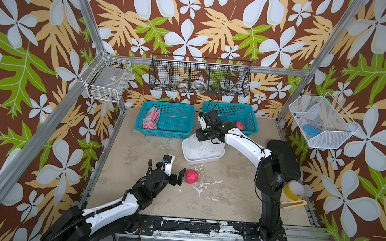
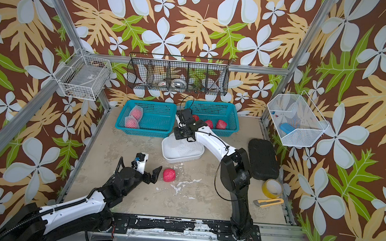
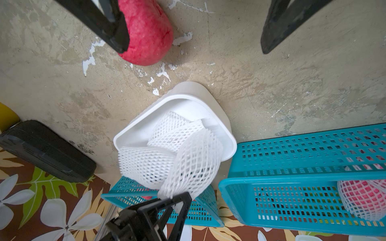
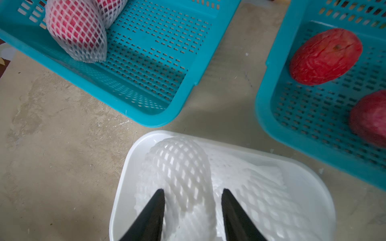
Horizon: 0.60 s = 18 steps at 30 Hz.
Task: Remove foam nets from apples
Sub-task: Place the foam net into the storage box.
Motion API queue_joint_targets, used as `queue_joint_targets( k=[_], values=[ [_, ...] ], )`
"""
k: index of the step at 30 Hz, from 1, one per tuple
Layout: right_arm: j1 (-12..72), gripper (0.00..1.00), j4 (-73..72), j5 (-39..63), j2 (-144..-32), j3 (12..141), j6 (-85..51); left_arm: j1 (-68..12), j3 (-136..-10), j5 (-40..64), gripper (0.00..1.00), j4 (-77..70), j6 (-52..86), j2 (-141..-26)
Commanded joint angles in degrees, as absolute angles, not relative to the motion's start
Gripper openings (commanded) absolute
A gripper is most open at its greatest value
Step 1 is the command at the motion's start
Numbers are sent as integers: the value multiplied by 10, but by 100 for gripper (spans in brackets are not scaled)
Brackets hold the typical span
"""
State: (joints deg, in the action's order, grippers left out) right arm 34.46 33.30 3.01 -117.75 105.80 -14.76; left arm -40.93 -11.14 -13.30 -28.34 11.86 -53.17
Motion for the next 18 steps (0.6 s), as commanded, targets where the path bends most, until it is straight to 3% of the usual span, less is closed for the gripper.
queue_joint_targets(
  k=[1, 12, 18],
  values=[
    [345, 48, 359, 12, -1179, 1077, -135, -409, -119, -137, 100, -300, 111, -534],
    [345, 8, 325, 131, -1165, 1046, -154, -409, -114, -143, 100, -303, 113, -538],
    [345, 7, 325, 158, -1171, 1062, -162, -409, -111, -145, 100, -301, 113, -532]
  ],
)
